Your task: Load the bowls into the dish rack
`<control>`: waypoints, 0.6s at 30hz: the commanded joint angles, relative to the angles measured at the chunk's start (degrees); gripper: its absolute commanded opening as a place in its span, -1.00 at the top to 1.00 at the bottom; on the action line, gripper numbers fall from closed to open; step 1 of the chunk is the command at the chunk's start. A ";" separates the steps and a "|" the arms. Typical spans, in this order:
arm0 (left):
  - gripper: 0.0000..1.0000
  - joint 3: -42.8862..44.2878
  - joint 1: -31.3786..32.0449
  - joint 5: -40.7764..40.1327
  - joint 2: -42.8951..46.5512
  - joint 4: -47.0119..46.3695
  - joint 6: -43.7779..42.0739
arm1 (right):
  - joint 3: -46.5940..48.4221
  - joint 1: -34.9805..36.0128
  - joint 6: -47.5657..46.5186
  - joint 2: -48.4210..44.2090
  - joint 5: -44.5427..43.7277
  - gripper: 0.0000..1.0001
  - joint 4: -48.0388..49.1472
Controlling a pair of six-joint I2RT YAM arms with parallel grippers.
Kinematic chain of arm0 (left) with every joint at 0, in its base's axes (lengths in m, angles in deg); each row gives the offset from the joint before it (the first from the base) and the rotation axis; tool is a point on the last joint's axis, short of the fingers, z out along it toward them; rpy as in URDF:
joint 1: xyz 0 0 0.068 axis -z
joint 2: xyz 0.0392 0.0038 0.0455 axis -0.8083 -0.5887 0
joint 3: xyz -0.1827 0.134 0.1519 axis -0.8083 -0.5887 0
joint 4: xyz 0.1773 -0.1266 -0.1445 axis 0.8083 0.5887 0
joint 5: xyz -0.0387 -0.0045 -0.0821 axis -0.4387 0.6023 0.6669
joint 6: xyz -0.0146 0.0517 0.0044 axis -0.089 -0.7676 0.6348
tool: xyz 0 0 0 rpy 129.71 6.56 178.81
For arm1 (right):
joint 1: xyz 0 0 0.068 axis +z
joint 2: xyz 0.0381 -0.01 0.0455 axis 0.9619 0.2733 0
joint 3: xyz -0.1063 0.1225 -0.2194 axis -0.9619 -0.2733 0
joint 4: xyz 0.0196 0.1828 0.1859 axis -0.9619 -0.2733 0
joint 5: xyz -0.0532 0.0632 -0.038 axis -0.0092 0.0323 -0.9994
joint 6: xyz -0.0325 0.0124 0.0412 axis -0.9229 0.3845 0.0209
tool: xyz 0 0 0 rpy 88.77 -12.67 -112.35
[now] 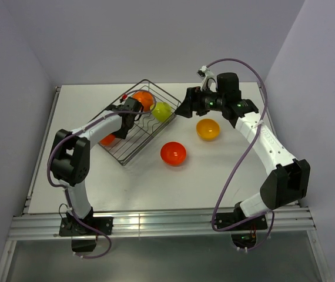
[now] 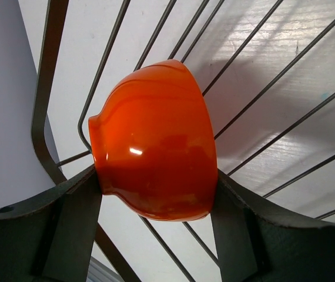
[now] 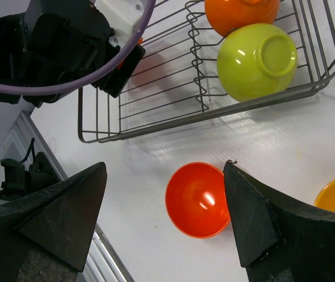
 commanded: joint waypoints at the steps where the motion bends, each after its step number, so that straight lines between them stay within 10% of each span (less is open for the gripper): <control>1: -0.35 0.04 0.13 -0.56 -0.69 -0.34 -0.55 | -0.01 -0.78 -1.14 -3.21 0.95 -0.75 1.21; 18: -0.99 1.71 0.13 4.89 -3.85 1.06 0.32 | -0.01 -1.48 -1.84 -3.12 0.87 -0.75 -0.11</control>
